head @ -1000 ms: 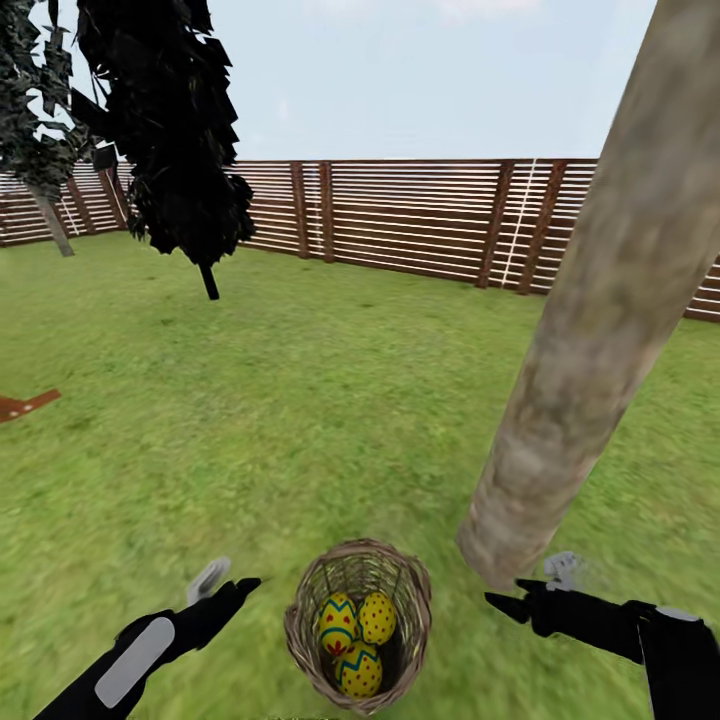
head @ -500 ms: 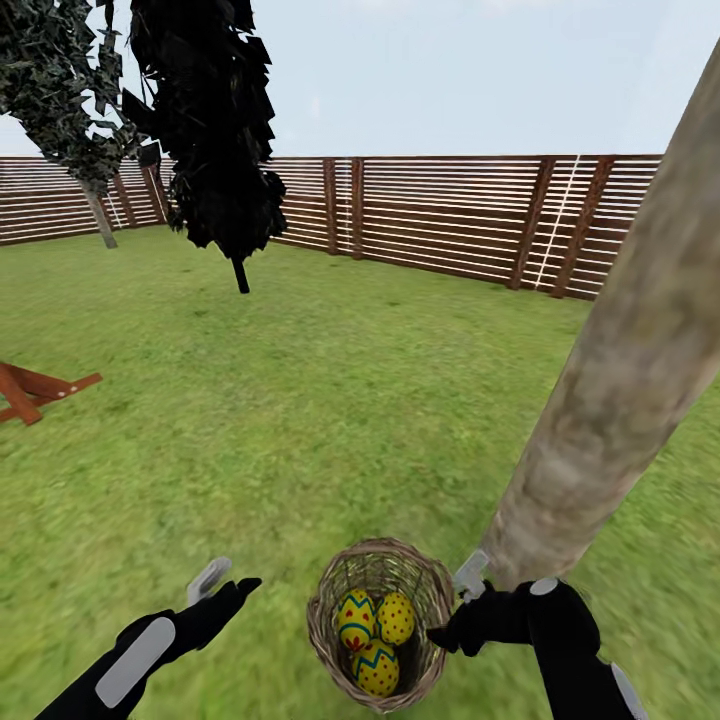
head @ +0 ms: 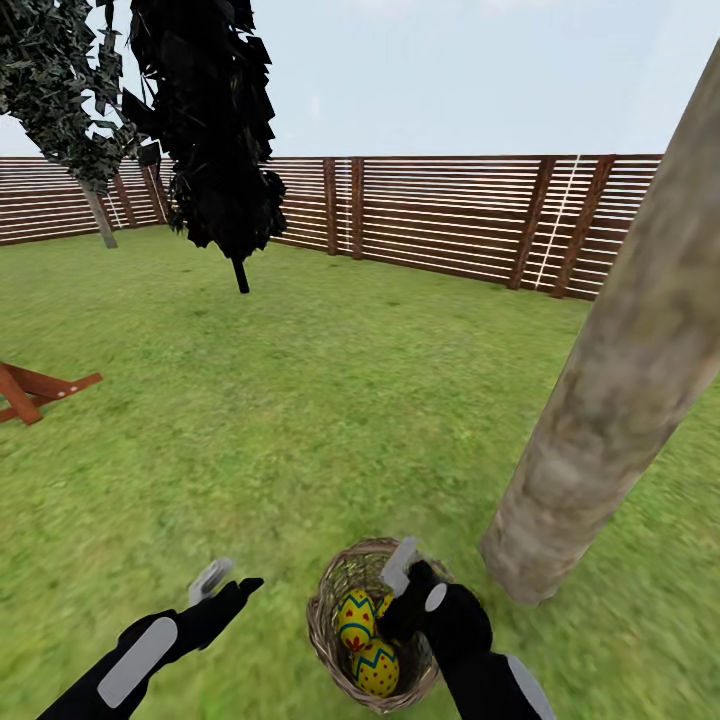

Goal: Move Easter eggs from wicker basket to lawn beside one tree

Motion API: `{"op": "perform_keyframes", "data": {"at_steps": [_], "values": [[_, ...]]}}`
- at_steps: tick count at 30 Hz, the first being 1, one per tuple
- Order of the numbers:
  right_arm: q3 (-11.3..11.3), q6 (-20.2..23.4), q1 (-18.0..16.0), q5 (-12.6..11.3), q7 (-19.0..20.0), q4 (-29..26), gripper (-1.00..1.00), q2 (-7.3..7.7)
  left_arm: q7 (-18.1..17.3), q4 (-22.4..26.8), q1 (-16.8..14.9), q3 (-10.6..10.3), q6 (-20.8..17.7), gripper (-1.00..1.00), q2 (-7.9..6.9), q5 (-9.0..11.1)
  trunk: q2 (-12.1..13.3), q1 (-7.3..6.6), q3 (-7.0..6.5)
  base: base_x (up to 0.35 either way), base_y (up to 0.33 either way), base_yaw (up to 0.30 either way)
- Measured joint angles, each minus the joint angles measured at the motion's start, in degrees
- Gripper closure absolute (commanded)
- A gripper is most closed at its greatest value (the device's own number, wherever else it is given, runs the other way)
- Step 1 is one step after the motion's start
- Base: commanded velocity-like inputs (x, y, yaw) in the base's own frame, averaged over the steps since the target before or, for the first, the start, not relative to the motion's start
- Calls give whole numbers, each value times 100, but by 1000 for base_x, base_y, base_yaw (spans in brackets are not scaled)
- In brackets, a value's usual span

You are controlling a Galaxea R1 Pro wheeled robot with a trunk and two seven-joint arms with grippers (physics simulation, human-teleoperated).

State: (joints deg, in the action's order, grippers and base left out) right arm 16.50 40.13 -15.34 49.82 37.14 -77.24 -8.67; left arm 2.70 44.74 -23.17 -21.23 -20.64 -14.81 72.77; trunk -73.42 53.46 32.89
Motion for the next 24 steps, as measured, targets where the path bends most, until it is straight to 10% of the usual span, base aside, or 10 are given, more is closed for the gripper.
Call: {"op": "perform_keyframes", "data": {"at_steps": [7,24], "values": [[331,202,-186,-854,-593,70,-100,-19,8,0,0,-9,-6,-100,157,-10,-79,43,35,0,0,0],[310,207,-202,-909,-661,216,-100,-12,16,0,0,-10,-9,-100,161,-11,-761,417,341,0,0,0]]}}
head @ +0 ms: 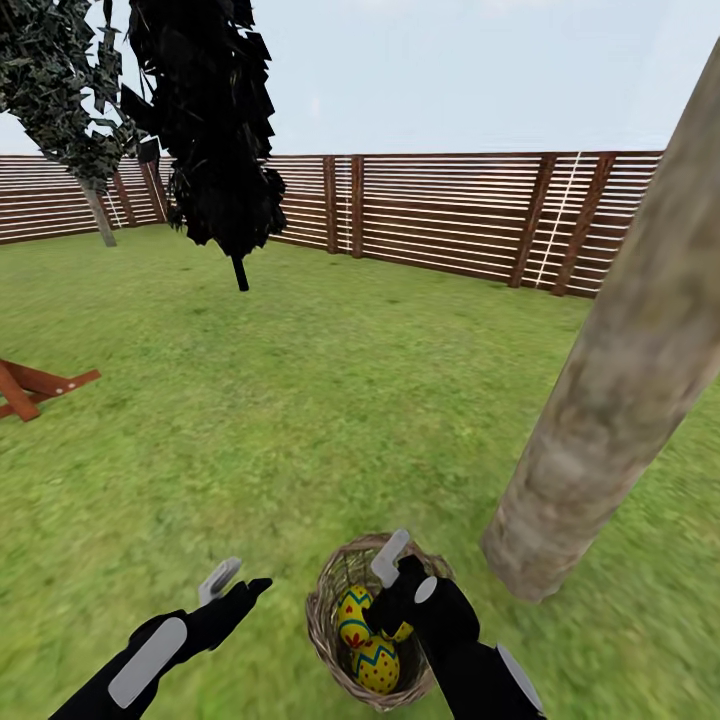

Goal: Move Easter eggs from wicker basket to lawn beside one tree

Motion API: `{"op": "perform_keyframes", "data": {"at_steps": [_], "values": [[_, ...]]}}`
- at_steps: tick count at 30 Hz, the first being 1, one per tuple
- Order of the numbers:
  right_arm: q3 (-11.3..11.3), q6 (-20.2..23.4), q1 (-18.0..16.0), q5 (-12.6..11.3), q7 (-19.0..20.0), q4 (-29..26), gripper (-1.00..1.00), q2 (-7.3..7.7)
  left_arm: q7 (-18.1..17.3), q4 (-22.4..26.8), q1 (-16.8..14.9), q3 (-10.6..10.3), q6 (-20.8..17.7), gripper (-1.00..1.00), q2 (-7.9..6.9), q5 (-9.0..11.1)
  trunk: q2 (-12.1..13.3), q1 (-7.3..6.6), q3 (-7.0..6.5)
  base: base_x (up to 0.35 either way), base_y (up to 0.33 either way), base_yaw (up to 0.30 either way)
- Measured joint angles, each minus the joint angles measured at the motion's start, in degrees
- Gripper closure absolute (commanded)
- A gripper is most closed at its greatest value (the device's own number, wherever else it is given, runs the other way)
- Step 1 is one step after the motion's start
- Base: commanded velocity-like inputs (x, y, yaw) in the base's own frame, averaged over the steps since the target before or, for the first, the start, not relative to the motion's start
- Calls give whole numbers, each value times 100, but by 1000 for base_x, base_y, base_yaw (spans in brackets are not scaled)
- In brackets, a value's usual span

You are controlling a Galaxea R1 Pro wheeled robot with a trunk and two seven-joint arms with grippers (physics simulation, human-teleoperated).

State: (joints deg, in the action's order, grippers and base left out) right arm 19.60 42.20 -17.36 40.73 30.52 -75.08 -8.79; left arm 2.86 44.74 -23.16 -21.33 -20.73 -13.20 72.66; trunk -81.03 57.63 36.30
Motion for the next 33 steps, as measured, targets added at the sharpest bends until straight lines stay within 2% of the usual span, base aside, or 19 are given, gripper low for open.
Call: {"op": "perform_keyframes", "data": {"at_steps": [3,9,10,12,15,18,23,31,33], "values": [[-1,0,0,-2,0,0,-100,1,0,-6,0,1,0,-100,0,0,-120,66,54,0,0,0],[-82,96,0,0,0,14,-100,3,0,-8,0,1,0,-100,-8,-1,-122,67,54,0,0,0],[-216,559,-14,12,14,4,-100,3,-1,-8,0,1,0,-100,-13,0,-122,67,54,0,0,0],[-297,1070,-92,-24,30,6,-100,5,-3,-9,0,1,0,-100,-12,1,-122,67,54,0,0,0],[-344,1391,-184,-324,28,18,-100,25,-5,-7,0,1,0,-100,-10,1,-122,66,54,69,0,0],[-351,1441,-204,-445,26,31,-100,34,-2,-5,0,1,0,-100,-9,0,-122,64,54,255,0,0],[-353,1457,-210,-491,35,41,-100,37,-2,-8,0,1,6,-100,-9,0,-122,64,54,255,0,0],[-321,1462,-208,-502,59,36,-100,29,-8,-8,0,1,5,-100,-10,4,-122,67,54,27,0,0],[-319,1466,-209,-505,60,35,-100,28,-9,-8,0,1,8,-100,-13,5,-201,110,90,0,0,0]]}}
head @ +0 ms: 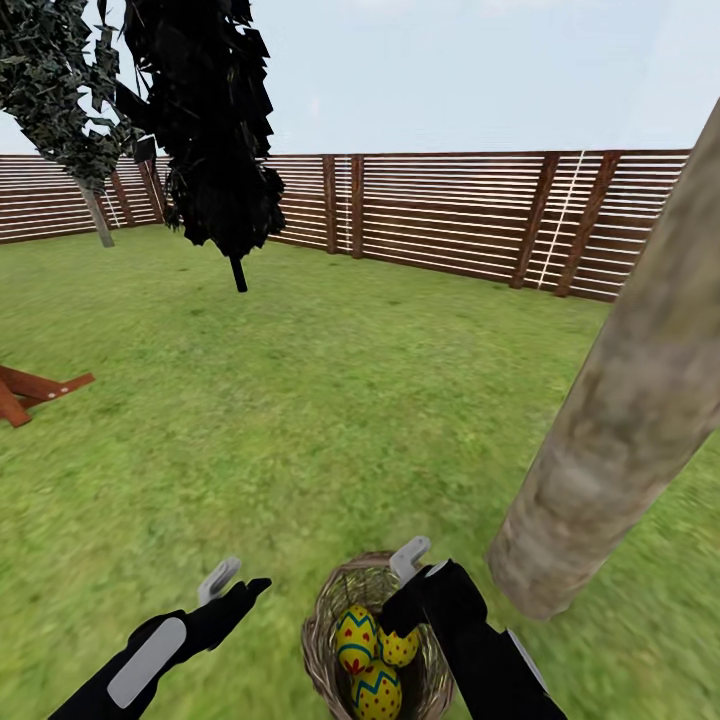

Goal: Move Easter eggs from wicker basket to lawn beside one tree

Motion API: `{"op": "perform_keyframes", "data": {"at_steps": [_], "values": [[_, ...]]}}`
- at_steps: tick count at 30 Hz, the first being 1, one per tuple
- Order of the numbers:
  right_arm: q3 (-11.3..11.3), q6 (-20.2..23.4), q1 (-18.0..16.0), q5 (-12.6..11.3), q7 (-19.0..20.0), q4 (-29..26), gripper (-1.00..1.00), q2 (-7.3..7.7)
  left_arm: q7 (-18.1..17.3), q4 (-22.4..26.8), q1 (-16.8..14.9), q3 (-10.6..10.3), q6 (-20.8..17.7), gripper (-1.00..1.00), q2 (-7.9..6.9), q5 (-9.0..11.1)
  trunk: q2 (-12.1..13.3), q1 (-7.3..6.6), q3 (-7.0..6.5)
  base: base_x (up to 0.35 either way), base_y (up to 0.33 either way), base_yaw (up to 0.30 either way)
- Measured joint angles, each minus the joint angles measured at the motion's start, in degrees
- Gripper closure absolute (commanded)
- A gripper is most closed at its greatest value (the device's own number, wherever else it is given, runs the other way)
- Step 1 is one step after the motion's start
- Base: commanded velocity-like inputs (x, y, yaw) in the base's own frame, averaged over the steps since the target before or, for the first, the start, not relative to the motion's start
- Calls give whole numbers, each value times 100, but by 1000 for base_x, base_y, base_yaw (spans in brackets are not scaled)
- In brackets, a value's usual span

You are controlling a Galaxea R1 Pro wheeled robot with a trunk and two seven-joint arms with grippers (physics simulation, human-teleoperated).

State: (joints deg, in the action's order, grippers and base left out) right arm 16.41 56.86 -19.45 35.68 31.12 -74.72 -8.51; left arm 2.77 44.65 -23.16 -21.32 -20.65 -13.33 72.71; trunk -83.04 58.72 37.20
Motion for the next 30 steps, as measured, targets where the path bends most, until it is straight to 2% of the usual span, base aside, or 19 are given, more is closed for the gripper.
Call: {"op": "perform_keyframes", "data": {"at_steps": [20,30], "values": [[-25,16,1,-6,6,-2,-100,0,17,-9,0,0,1,-100,4,-14,-802,439,359,0,0,0],[-26,10,0,-3,233,3,-100,0,18,-9,0,0,1,-100,4,-14,-1204,659,539,0,0,0]]}}
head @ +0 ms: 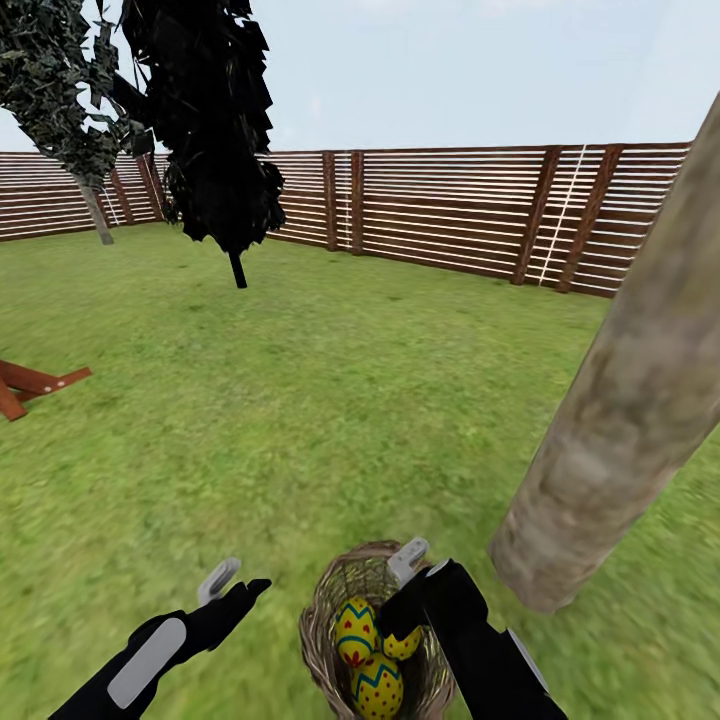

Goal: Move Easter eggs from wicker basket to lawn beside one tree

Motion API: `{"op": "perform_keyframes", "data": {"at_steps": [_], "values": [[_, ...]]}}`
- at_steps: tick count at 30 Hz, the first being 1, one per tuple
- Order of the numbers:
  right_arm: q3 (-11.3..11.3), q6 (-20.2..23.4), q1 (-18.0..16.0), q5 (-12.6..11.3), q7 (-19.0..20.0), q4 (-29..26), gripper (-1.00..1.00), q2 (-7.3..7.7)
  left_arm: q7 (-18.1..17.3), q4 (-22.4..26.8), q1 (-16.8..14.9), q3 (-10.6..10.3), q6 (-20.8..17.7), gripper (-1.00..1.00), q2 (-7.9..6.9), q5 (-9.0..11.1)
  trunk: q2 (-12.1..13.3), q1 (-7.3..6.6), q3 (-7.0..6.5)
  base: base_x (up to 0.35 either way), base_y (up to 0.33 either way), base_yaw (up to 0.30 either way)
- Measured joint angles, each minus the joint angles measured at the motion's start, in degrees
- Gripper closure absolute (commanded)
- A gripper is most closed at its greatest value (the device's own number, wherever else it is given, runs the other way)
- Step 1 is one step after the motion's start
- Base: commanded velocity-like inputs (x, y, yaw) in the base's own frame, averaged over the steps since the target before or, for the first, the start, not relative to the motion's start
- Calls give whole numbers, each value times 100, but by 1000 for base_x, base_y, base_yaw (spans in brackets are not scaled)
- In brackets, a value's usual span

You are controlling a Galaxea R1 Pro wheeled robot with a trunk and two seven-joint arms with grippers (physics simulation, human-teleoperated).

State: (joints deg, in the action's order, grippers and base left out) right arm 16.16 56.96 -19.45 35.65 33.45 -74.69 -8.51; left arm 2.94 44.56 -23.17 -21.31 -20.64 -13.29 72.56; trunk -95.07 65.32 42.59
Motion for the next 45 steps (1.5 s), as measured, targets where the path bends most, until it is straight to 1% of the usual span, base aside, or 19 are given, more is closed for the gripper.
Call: {"op": "perform_keyframes", "data": {"at_steps": [26,27,29,30,31,33,35,37,40,45], "values": [[-19,-3,4,-26,5,2,-100,-20,1,0,0,0,0,-100,0,0,-1043,571,467,0,0,0],[-24,-5,5,-147,3,1,-100,-19,1,0,0,0,0,-100,0,0,-1083,593,485,0,0,0],[-53,-7,6,-508,-12,2,-100,-2,1,0,0,0,0,-100,1,0,-1163,637,521,0,0,0],[-152,-8,5,-826,-28,5,-100,8,3,0,0,0,0,-100,0,0,-1203,659,539,0,0,0],[-264,-13,4,-1004,-38,8,-100,12,2,0,0,0,0,-100,0,0,-1244,681,557,0,0,0],[-500,-17,5,-1210,-55,11,-100,16,6,0,0,0,0,-100,0,-1,-1324,725,592,0,0,0],[-628,-17,3,-1301,-66,12,-100,15,7,0,0,0,0,-100,3,-1,-1404,769,628,0,0,0],[-688,-18,4,-1344,-73,13,-100,11,8,0,0,0,0,-100,2,-1,-1484,813,664,0,0,0],[-722,-30,2,-1360,-79,13,-100,10,7,0,0,0,0,-100,1,-1,-1605,879,718,0,0,0],[-913,-48,3,-1360,-205,-15,-100,3,8,-4,0,0,3,-100,4,-1,-1805,989,808,0,0,0]]}}
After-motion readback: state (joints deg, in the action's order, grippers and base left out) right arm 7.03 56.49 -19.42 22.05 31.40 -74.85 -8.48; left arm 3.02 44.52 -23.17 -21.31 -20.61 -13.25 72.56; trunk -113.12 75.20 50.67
